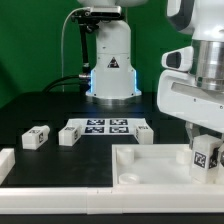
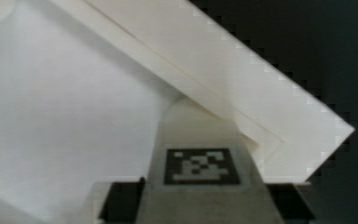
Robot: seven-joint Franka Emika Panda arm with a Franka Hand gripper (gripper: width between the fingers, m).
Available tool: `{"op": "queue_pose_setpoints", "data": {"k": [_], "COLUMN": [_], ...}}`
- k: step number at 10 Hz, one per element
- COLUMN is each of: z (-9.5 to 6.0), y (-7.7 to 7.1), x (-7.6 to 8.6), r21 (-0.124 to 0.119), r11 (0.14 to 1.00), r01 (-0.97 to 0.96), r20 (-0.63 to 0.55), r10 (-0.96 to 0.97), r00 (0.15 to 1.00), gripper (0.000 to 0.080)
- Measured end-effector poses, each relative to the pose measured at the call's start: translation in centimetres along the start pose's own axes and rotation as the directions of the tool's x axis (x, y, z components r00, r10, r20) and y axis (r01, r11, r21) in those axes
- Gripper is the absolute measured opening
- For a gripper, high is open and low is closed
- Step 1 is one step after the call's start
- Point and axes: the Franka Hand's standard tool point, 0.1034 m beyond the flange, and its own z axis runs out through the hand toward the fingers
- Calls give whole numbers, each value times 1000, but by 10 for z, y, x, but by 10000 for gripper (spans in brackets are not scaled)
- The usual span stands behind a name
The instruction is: Assemble one leg
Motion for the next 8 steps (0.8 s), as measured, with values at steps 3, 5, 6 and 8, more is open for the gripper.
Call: {"op": "queue_pose_setpoints", "data": {"k": [3, 5, 6, 8], "z": [0, 0, 0, 1], "y": [-1, -2, -2, -2], "x": [-1, -1, 0, 3], "r21": [3, 4, 10, 22], "r11": [945, 966, 973, 1000], "r01": [-328, -260, -232, 21], "r20": [16, 17, 16, 6], "r10": [328, 260, 232, -21], "r00": [945, 966, 973, 1000], "gripper": [294, 561, 625, 644]}}
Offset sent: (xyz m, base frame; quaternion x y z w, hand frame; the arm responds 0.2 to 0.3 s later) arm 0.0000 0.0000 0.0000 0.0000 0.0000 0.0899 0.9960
